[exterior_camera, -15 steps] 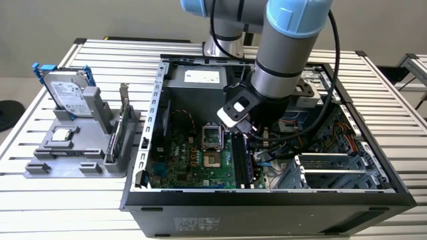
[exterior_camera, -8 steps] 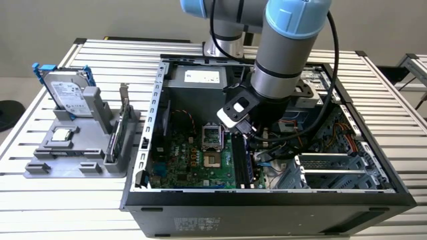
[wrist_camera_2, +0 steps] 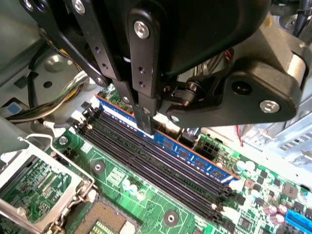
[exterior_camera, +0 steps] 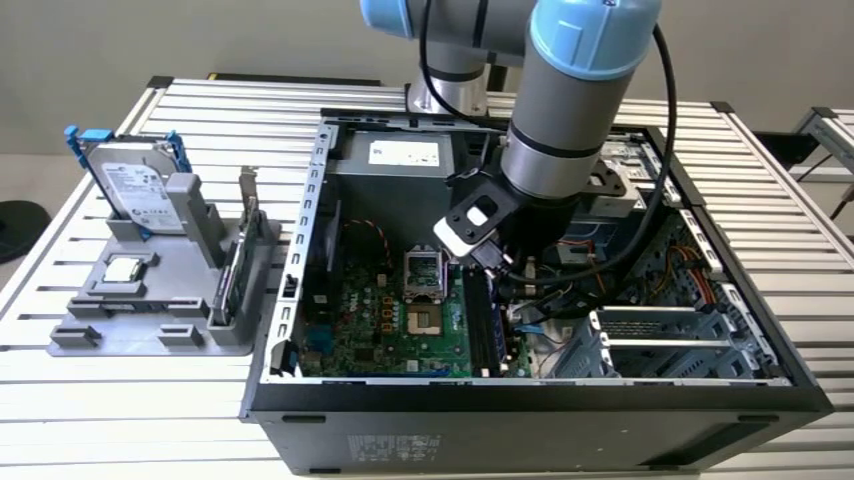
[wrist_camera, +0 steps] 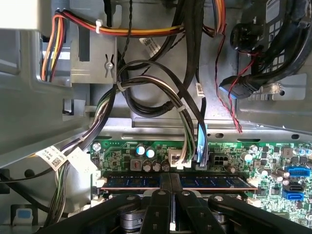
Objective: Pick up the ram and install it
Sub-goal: 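Press down the ram until it locks into place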
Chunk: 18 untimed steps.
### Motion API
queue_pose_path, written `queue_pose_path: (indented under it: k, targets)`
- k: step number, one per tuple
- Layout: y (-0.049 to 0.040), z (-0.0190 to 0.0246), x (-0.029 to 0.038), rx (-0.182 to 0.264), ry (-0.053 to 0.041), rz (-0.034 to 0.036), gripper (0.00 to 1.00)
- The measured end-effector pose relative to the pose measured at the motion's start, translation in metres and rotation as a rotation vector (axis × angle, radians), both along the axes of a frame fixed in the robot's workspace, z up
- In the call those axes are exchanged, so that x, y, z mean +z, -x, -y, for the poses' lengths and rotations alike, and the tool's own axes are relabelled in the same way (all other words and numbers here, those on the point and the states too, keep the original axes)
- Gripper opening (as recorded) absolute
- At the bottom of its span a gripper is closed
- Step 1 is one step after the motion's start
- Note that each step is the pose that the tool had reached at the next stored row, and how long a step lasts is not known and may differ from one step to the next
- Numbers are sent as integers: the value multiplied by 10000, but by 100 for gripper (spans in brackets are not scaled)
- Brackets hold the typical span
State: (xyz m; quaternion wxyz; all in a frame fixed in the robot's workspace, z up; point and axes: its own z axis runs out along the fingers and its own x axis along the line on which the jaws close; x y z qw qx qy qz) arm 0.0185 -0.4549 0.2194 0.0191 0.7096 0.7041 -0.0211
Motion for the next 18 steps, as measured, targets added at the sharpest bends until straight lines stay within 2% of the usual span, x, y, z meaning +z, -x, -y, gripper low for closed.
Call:
queue_pose_path:
  k: [2,5,10,18]
  targets:
    - [-1,-4,32,-1,-36,8,0]
    - [1,1,107,-1,-8,0,0]
    - [1,1,178,-1,-5,0,0]
    - [1,1,237,-1,-4,-1,0]
